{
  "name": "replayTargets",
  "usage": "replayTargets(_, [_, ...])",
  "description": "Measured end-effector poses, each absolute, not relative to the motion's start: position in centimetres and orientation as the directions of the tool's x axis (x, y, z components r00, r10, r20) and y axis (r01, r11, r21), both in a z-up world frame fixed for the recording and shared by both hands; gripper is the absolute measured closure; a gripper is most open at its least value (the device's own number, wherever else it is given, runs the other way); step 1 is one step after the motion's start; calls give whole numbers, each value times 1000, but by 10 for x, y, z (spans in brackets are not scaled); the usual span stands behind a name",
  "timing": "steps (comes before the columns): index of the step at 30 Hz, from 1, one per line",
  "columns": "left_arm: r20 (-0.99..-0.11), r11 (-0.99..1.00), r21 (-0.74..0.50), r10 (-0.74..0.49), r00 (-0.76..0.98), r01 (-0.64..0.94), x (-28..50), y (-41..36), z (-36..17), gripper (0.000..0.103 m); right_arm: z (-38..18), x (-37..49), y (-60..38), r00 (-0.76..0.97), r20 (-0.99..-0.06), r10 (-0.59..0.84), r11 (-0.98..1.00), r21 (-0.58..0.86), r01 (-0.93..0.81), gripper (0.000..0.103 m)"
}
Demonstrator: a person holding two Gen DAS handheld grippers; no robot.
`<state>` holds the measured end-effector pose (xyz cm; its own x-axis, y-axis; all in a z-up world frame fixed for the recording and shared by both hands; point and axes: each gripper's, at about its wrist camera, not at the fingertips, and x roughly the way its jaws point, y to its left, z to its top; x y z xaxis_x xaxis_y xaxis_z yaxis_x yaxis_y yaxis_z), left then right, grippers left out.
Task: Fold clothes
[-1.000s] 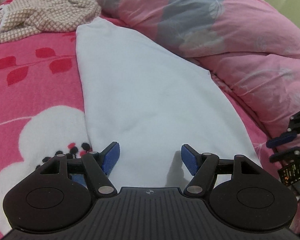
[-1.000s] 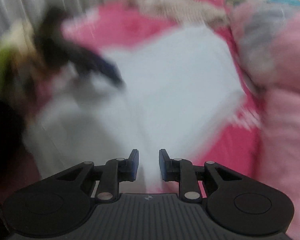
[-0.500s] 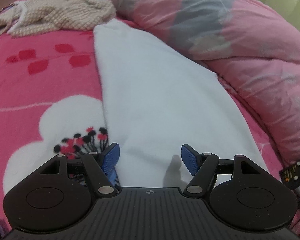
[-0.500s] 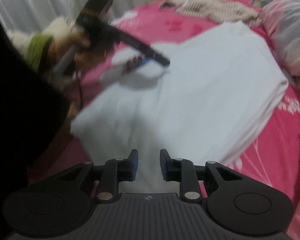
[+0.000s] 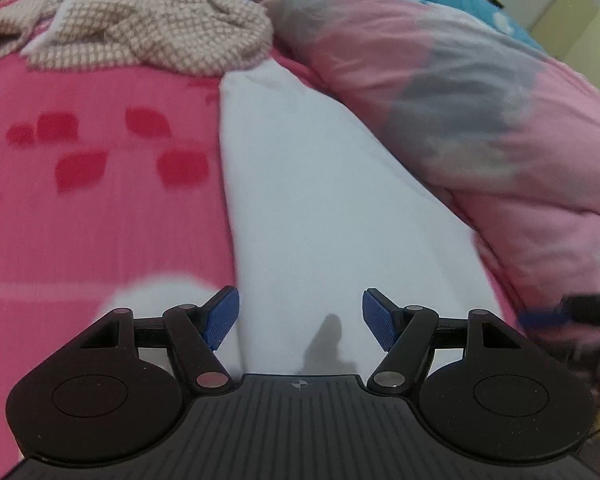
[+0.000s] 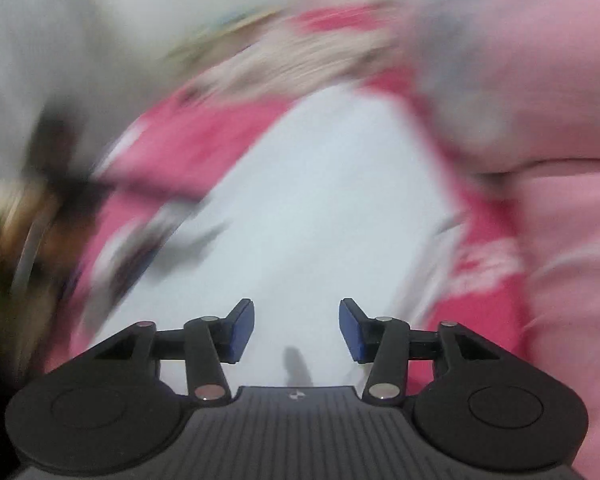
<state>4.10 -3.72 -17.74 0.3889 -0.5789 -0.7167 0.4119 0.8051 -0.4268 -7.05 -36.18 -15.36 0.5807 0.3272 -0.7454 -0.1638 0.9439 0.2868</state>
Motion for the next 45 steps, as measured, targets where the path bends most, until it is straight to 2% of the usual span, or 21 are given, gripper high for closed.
replayTargets(2, [-723, 814, -425, -569, 392, 397, 63, -42, -183, 34, -163, -43, -384, 605, -748, 271, 950, 308, -45, 48])
replayTargets(6, [-708, 802, -480, -594, 383, 356, 94, -41, -195, 34, -180, -8, -402, 620, -751, 227, 946, 322, 44, 47])
replayTargets(14, [-630, 725, -601, -689, 359, 337, 144, -44, -211, 34, -214, 44, -379, 642, -732, 228, 955, 298, 1, 40])
replayTargets(17, [-617, 705, -614, -709, 343, 353, 161, -52, -216, 35, -221, 62, -381, 662, -715, 224, 954, 300, 1, 36])
replayTargets(24, [-589, 675, -651, -738, 330, 348, 192, -63, -226, 36, -239, 99, -377, 647, -717, 261, 946, 325, -21, 34])
replayTargets(25, [-584, 671, -657, -741, 331, 343, 196, -64, -228, 36, -240, 102, -376, 646, -713, 271, 941, 337, -23, 35])
replayTargets(29, [-584, 681, -649, -732, 352, 340, 196, -68, -229, 45, -238, 107, -371, 626, -710, 322, 925, 378, -47, 54])
replayTargets(31, [-593, 699, -628, -714, 371, 342, 194, -68, -229, 59, -238, 108, -369, 620, -711, 332, 923, 381, -58, 60])
replayTargets(32, [-598, 709, -621, -705, 382, 335, 194, -67, -229, 64, -237, 108, -369, 622, -710, 331, 924, 377, -62, 69])
replayTargets(33, [-602, 717, -616, -696, 391, 327, 194, -66, -229, 76, -237, 107, -369, 623, -709, 330, 926, 372, -66, 78])
replayTargets(34, [-603, 719, -618, -693, 396, 317, 194, -65, -229, 84, -236, 106, -370, 626, -708, 328, 927, 368, -70, 81])
replayTargets(35, [-603, 721, -620, -690, 400, 309, 194, -63, -229, 86, -235, 105, -369, 631, -704, 325, 930, 360, -77, 87])
replayTargets(38, [-599, 733, -597, -678, 427, 327, 187, -67, -221, 96, -227, 98, -367, 653, -689, 313, 938, 331, -100, 89])
replayTargets(45, [-537, 719, -563, -693, 481, 407, 164, -72, -181, 97, -200, 78, -362, 703, -641, 308, 943, 305, -134, 93])
